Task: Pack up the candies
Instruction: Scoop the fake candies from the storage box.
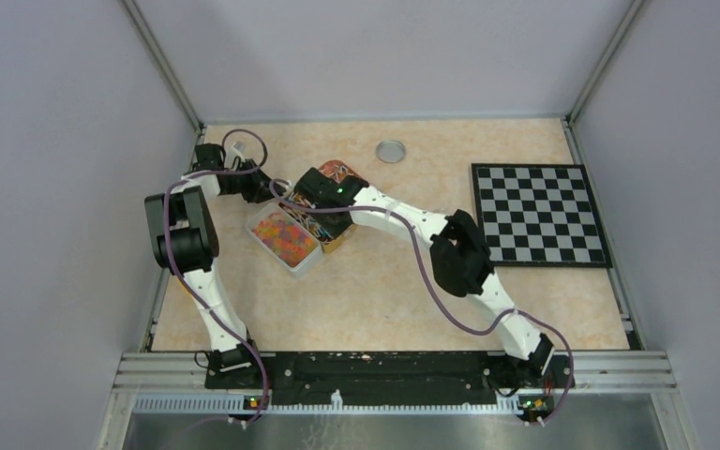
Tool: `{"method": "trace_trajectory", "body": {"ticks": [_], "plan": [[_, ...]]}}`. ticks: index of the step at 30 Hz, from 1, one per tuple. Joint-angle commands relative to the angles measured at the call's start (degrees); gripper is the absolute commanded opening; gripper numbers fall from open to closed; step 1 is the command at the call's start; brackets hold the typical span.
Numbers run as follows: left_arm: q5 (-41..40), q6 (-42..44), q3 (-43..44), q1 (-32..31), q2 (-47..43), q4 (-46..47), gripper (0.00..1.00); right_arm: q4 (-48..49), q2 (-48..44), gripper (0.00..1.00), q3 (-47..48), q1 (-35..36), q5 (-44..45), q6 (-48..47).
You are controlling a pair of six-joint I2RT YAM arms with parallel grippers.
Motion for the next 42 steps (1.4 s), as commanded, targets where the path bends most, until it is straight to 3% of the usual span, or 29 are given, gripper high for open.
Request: {"method": "trace_trajectory", "body": {"ticks": [1, 9, 17, 20, 26, 42], "plan": [[1.3, -0.1, 0.4, 0.4, 0.4, 1.9, 0.26, 6.2, -5.8, 0.00, -4.7, 0.6, 0.6, -0.7], [1.6, -0.1, 0.4, 0.4, 0.2, 1.8, 0.26, 15.7, -13.6, 0.00, -17.2, 0.6, 0.1, -1.1], [0.7, 0.1, 0.2, 0.6, -0.9, 2.0, 0.28, 37.3, -25.3, 0.00, -38.4, 0.6, -2.5, -3.4], [0.6, 0.0, 0.2, 0.8, -1.2, 2.1, 0.29, 42.7, -27.7, 0.00, -41.9, 0.5, -2.4, -3.5], [1.0, -0.7, 0.3, 1.3, -2.0, 2.9, 0.36, 44.6, -29.8, 0.00, -43.0, 0.4, -3.0, -5.8], [0.1, -0.4, -0.2, 1.9, -6.6, 3.5, 0.36, 42.0, -42.4, 0.00, -48.9, 0.3, -0.1, -4.2]]}}
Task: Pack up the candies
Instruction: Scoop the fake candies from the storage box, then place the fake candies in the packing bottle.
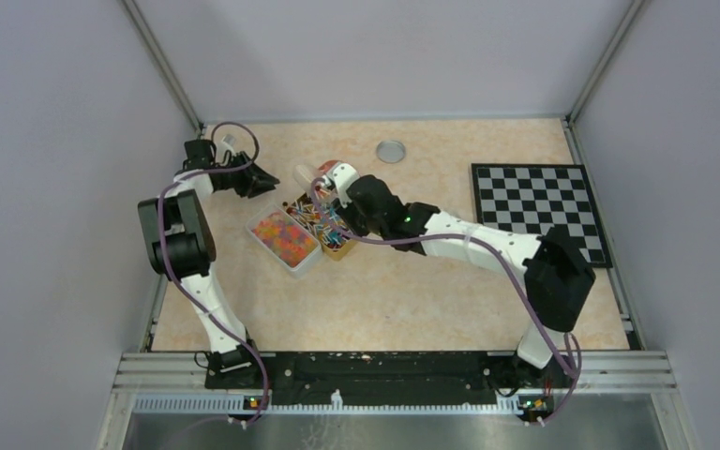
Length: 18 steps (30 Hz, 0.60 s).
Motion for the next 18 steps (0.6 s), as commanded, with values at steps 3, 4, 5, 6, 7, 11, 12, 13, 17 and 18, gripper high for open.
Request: {"method": "trace_trajectory", "body": {"ticks": [3, 4, 5, 6, 7, 11, 12, 13, 17, 18], "plan": [[-0.9, 1.2, -0.4, 0.1, -4.6, 1.0, 0.36, -3.7, -8.7, 0.00, -0.1, 0.3, 4.1, 4.1], [-1.1, 1.2, -0.6, 0.2, -5.5, 1.0, 0.36, -5.7, -9.5, 0.00, -0.1, 0.2, 5.3, 5.0], [-1.4, 1.3, -0.9, 0.2, -6.2, 1.0, 0.37, -7.8, -10.6, 0.00, -0.1, 0.0, 6.2, 5.9], [-1.9, 1.4, -1.1, 0.1, -7.2, 1.0, 0.37, -9.9, -11.6, 0.00, -0.3, -0.3, 6.8, 6.7], [-2.1, 1.5, -1.5, 0.1, -8.2, 1.1, 0.37, -12.6, -12.9, 0.00, -0.5, -0.9, 7.1, 7.7], [-2.7, 1.8, -2.6, -0.5, -12.3, 1.2, 0.45, -21.5, -18.5, 0.00, -1.6, -4.5, 7.6, 11.2], [-2.8, 1.9, -2.7, -0.7, -13.1, 1.0, 0.46, -24.2, -19.9, 0.00, -1.6, -5.7, 7.8, 12.0], [-2.8, 2.0, -2.8, -1.0, -14.1, 1.0, 0.47, -26.6, -21.4, 0.00, -1.8, -6.9, 7.7, 12.7], [-3.4, 2.9, -3.1, -3.1, -17.0, 0.1, 0.54, -35.9, -26.3, 0.00, -1.1, -10.9, 7.7, 15.6], [-3.1, 2.9, -3.3, -3.5, -17.7, 0.1, 0.59, -38.3, -27.4, 0.00, -0.8, -11.1, 8.6, 16.3]]}}
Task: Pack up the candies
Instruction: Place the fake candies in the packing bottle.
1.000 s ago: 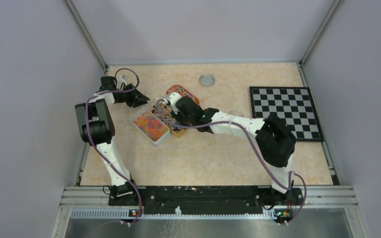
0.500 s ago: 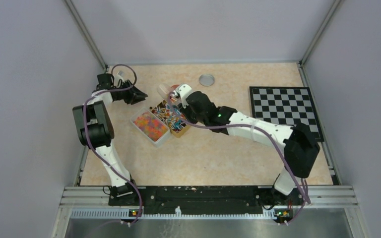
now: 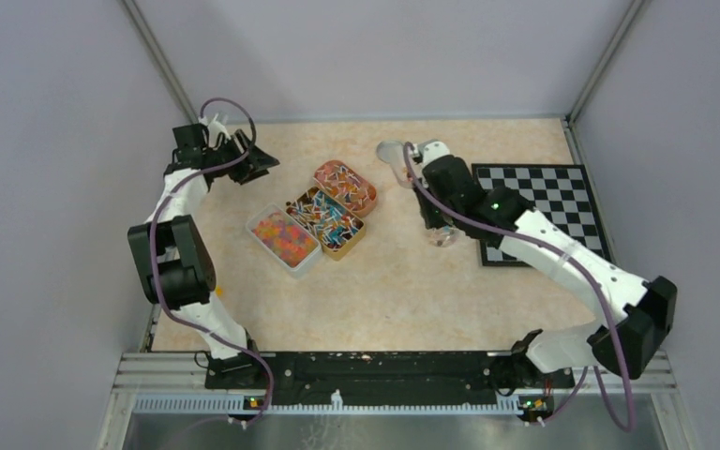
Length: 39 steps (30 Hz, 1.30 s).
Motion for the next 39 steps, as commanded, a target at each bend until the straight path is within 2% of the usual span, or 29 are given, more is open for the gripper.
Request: {"method": "trace_trajectory", "body": {"ticks": [1, 2, 3, 9, 17, 21, 33, 39], "plan": [[0.3, 1.7, -1.0, -2.6, -5.0, 0.4, 0.80, -13.0, -6.6, 0.00, 1.7, -1.9, 3.5, 5.2], [0.7, 1.6, -0.9, -3.0, -5.5, 0.4, 0.96, -15.3, -7.7, 0.00, 1.9, -2.0, 4.1, 6.0], [0.9, 1.6, -0.8, -3.4, -6.1, 0.4, 0.98, -17.5, -8.5, 0.00, 2.1, -2.1, 4.5, 6.9], [-0.4, 2.9, -2.0, -8.8, -11.5, -0.7, 0.99, -26.7, -11.1, 0.00, 1.7, -2.2, 5.1, 12.5], [-3.9, 2.6, -11.5, -16.4, -20.9, 3.9, 0.99, -32.3, -10.3, 0.00, 0.6, -2.2, 3.1, 15.8], [-5.4, 2.3, -14.6, -17.0, -23.4, 6.0, 0.99, -34.3, -7.5, 0.00, 0.8, -2.4, 1.2, 15.9], [-5.0, 2.0, -14.4, -17.0, -23.8, 5.7, 0.99, -36.7, -2.9, 0.00, -0.3, -4.6, -4.1, 13.9], [-5.6, 2.3, -14.4, -17.0, -24.0, 5.5, 0.99, -39.4, -1.0, 0.00, 0.4, -5.9, -4.0, 12.5]]}}
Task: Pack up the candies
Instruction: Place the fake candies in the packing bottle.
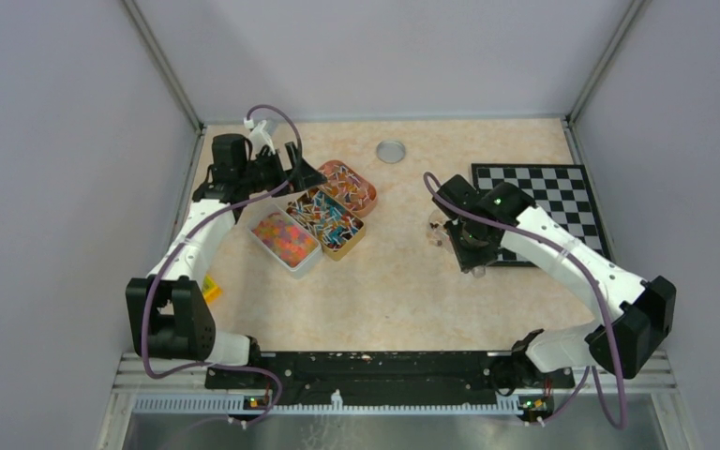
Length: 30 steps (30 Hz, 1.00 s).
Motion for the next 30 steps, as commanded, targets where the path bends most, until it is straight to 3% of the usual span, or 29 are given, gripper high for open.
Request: {"method": "trace_trajectory", "body": {"ticks": [1, 30], "plan": [[-0.4, 0.6, -0.4, 0.1, -2.2, 2.2, 0.99, -2.5, 0.9, 0.00, 0.9, -1.2, -0.6, -1.4], [-1.5, 0.9, -0.5, 0.2, -2.3, 1.8, 0.99, -5.4, 2.5, 0.00, 3.1, -5.4, -2.4, -5.3]]}}
